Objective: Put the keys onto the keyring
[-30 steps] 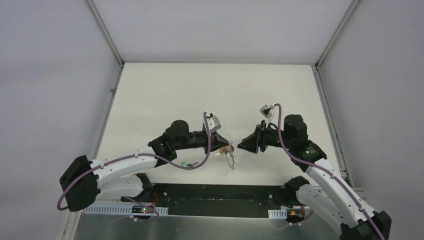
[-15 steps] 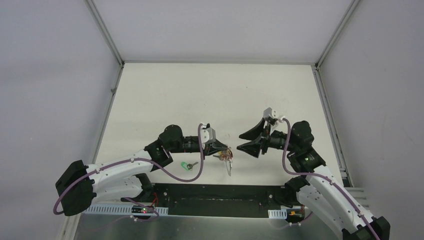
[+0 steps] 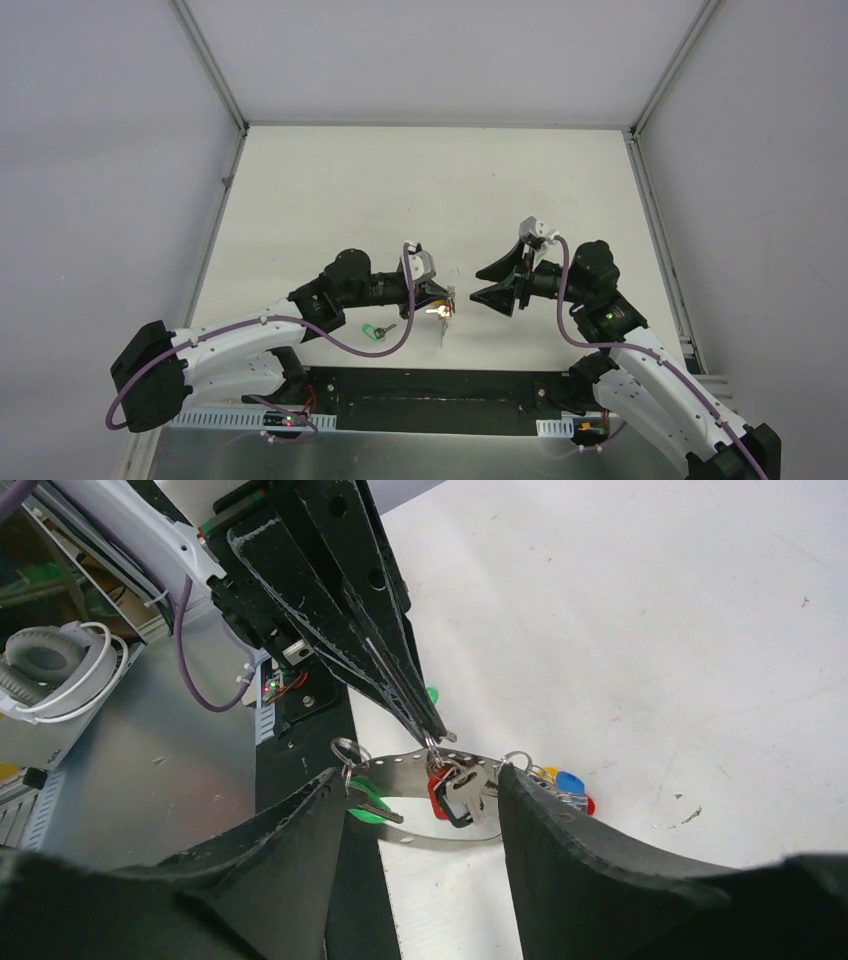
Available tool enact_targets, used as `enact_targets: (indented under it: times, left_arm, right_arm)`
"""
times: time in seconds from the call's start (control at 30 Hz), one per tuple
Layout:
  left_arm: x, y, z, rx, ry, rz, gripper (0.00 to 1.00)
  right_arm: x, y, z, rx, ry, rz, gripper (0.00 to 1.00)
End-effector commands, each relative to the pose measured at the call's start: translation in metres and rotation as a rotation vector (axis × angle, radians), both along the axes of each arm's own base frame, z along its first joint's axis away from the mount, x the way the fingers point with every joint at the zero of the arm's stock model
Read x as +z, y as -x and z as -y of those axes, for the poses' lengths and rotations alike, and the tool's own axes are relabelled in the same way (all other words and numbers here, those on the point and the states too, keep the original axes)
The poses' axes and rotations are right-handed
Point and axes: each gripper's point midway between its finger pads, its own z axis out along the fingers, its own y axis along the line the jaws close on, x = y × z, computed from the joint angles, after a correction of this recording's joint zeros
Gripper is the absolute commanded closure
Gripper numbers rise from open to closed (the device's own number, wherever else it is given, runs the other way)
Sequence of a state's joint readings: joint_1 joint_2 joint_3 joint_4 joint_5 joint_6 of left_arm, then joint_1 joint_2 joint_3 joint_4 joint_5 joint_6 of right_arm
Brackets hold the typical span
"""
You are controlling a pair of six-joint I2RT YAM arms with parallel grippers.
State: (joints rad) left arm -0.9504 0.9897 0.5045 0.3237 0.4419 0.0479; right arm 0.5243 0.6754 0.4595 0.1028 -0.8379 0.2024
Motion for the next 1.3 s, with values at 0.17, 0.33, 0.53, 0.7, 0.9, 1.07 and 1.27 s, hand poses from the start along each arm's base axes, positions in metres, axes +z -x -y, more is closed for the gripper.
enact_targets:
  times: [0.17,0.33,0.53,0.7,0.9,1.07,1.27]
  left_arm:
    - [-0.017,-0.023,0.018,0.113,-0.082,-0.181,1.0]
    - [-0.033,-0.031,0.032,0.128,-0.149,-0.265,1.0]
    - [-0.065,-0.046,0.056,0.158,-0.221,-0.39,1.0]
    - [-0.096,-0.062,0.073,0.197,-0.303,-0.447,1.0]
    - [-0.122,-0.081,0.074,0.282,-0.435,-0.463,1.0]
    - [-0.105,-0.091,0.07,0.335,-0.435,-0.433,0.85]
    - [-0.084,-0.102,0.043,0.471,-0.386,-0.412,0.63]
  right_arm:
    - [-0.019,-0.002,0.003,-0.057,0.039,-0.11,0.4]
    - [-0.036,-0.008,0.01,-0.135,0.087,-0.187,0.4]
    - [-0.06,-0.025,0.027,-0.334,0.153,-0.302,0.39]
    - [-0.079,-0.031,0.04,-0.455,0.189,-0.393,0.37]
    - [-0.099,-0.032,0.046,-0.51,0.227,-0.461,0.34]
    - [-0.107,-0.037,0.051,-0.568,0.234,-0.489,0.32]
    - [-0.109,-0.039,0.052,-0.608,0.214,-0.543,0.3]
